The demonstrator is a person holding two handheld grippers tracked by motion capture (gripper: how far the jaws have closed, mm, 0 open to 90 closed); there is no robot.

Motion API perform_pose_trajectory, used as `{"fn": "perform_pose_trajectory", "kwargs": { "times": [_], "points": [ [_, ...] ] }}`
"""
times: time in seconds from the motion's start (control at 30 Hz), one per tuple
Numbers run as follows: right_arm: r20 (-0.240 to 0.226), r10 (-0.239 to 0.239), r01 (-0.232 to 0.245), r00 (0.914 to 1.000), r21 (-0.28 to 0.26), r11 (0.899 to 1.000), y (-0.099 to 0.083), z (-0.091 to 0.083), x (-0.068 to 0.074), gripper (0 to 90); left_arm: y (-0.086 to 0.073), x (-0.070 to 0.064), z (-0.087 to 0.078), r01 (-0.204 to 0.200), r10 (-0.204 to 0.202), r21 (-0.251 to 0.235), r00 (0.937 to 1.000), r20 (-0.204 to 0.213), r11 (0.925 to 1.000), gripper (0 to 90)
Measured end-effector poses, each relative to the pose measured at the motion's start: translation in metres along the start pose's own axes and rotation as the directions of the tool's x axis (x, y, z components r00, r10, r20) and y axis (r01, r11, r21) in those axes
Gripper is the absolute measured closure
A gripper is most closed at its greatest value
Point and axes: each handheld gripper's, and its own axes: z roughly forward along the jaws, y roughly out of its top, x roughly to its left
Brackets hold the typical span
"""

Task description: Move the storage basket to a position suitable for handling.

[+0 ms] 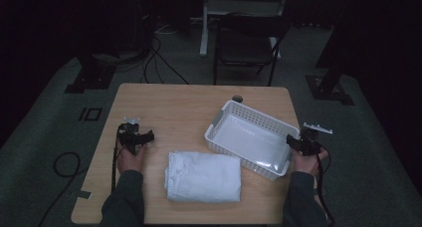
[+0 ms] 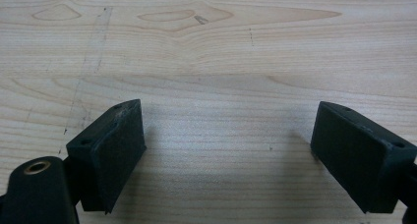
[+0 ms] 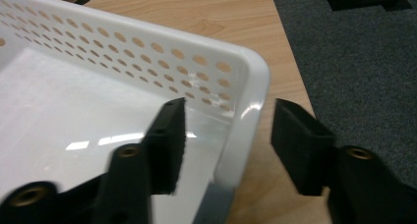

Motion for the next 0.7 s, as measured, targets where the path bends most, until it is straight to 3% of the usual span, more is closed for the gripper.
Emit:
{"fn": "perform_pose_trajectory", "kwargs": {
  "times": [0.07,0.27,0.5,0.7],
  "points": [
    [-0.007,-0.001,0.001,1.0000,0.002,1.000,-0.002,-0.003,0.000,40.6,0.000,0.000,0.000,0.000,0.000,0.000,1.0000,0.000,1.0000,12.6],
    [-0.036,-0.061,0.061,0.9975,0.018,0.998,-0.020,-0.020,0.005,40.3,0.000,0.000,0.000,0.000,0.000,0.001,1.0000,0.001,1.0000,12.6],
    [-0.084,-0.091,0.094,0.9923,0.030,0.995,-0.036,-0.029,0.009,53.0,0.000,0.001,0.000,0.000,0.000,0.001,1.0000,0.001,1.0000,12.7],
    [-0.060,-0.082,0.084,0.9948,0.029,0.996,-0.032,-0.025,0.009,59.4,-0.002,0.001,-0.002,-0.005,0.005,-0.003,1.0000,0.006,1.0000,14.3]
  ]
}}
